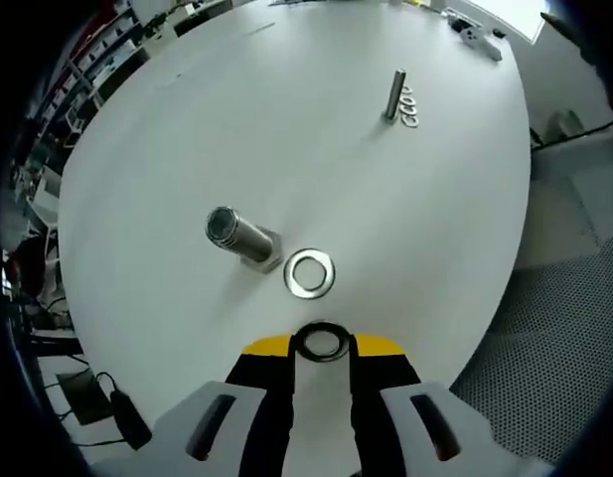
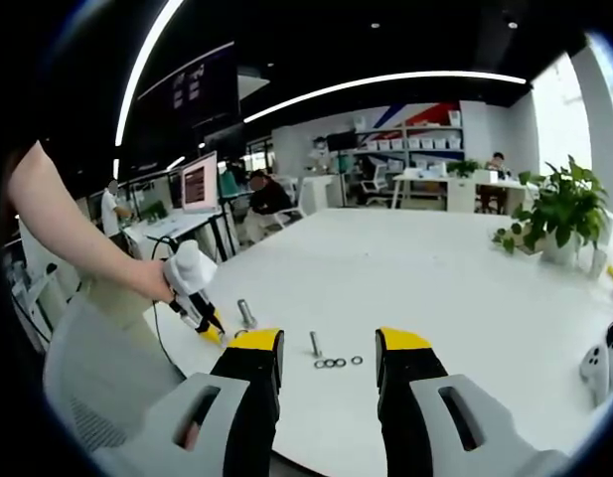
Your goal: Place the washer onto the threaded stud by aligning its center hole with the stud, sliding it down to the base, and recovering from edge contact or off-axis alignment until the washer reaches the visible bottom stop.
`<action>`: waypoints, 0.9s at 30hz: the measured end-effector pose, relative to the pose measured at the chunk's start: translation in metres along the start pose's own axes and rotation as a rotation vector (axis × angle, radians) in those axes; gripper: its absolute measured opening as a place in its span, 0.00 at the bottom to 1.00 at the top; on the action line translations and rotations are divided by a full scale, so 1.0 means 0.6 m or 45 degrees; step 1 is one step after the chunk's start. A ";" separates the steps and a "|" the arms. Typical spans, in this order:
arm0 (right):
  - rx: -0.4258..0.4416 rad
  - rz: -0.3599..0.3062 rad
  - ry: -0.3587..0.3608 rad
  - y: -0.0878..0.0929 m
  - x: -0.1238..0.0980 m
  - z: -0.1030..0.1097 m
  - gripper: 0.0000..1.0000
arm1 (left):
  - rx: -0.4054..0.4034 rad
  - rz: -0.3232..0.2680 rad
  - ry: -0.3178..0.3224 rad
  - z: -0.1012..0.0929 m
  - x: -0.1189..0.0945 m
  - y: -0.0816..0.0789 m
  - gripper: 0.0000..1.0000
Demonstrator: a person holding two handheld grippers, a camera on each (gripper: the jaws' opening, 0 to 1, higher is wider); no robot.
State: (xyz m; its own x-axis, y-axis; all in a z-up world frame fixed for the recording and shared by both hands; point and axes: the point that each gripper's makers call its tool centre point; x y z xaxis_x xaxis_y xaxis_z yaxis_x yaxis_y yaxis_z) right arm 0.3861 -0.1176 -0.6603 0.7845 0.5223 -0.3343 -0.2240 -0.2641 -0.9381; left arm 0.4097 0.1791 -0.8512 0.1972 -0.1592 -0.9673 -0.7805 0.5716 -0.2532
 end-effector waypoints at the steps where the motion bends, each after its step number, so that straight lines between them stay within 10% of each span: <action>1: 0.000 0.001 0.000 0.000 0.000 0.000 0.39 | -0.001 -0.004 -0.001 -0.001 0.000 -0.001 0.18; 27: 0.002 0.001 0.002 -0.001 0.000 0.001 0.39 | 0.103 -0.260 -0.056 0.009 -0.089 -0.093 0.18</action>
State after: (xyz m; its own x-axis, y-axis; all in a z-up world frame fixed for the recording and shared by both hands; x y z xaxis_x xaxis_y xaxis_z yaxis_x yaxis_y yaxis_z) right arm 0.3860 -0.1173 -0.6599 0.7855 0.5205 -0.3348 -0.2252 -0.2634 -0.9380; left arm 0.4459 0.1603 -0.7855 0.3733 -0.2439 -0.8951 -0.6719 0.5942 -0.4421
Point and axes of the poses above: the point that each gripper's makers call its tool centre point, and the gripper's own axes: x roughly forward along the fingers, z roughly to its left, y roughly out of its underside, and after that the axes turned 12 degrees about -x, right-handed
